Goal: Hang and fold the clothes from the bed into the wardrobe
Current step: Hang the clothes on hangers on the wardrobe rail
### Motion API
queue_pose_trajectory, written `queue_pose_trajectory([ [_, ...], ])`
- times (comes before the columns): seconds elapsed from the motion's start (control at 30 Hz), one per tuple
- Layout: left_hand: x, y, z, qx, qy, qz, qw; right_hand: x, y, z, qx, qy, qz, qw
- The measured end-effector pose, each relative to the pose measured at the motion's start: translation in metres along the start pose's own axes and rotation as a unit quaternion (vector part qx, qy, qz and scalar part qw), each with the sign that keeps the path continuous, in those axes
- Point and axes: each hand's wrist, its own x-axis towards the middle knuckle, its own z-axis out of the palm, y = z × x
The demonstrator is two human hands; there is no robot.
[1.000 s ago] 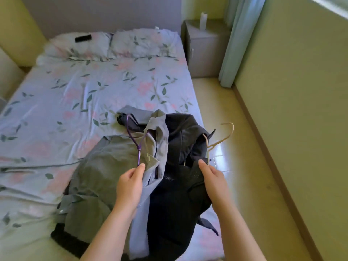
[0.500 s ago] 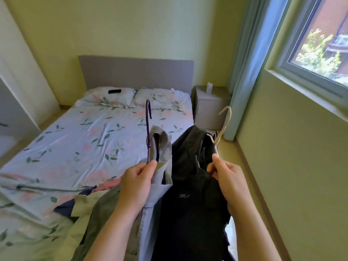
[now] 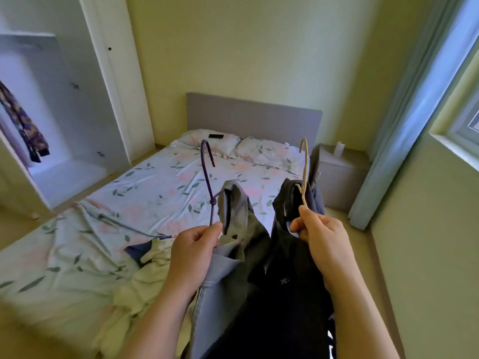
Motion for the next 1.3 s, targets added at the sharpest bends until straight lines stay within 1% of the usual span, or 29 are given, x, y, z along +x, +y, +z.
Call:
queue_pose_trajectory([
  [0.17,-0.026,0.005,-0.045,-0.028,0.047,-0.005,0.999,-0.029,-0.023,0.027,-0.017,-0.036,-0.021,0.999],
  [0.3,-0.051,0.008,-0.097,-0.057,0.086,0.006,0.995,-0.065,-0.039,0.061,-0.016,-0.067,-0.048,0.996],
  [0.43,-0.081,0.011,-0.162,-0.054,0.127,0.021,0.990,-0.108,-0.055,0.104,-0.003,-0.101,-0.061,0.993],
  [0.53,-0.100,0.015,-0.211,-0.027,0.152,0.035,0.987,-0.142,-0.065,0.139,-0.007,-0.133,-0.086,0.987],
  [0.63,-0.121,0.013,-0.249,-0.015,0.162,0.024,0.986,-0.174,-0.076,0.168,-0.004,-0.167,-0.110,0.980],
  [0.73,-0.138,0.009,-0.278,-0.029,0.183,0.019,0.982,-0.197,-0.087,0.188,0.001,-0.194,-0.129,0.972],
  [0.87,-0.145,0.009,-0.305,-0.022,0.231,0.046,0.972,-0.213,-0.103,0.211,0.019,-0.260,-0.147,0.954],
  [1.0,-0.145,0.012,-0.321,-0.015,0.266,0.064,0.962,-0.214,-0.112,0.235,0.035,-0.309,-0.178,0.934],
  [1.2,-0.137,0.015,-0.339,0.015,0.326,0.070,0.943,-0.198,-0.130,0.271,0.063,-0.376,-0.197,0.903],
  [1.3,-0.131,0.012,-0.341,0.014,0.361,0.069,0.930,-0.188,-0.134,0.288,0.076,-0.416,-0.212,0.881],
])
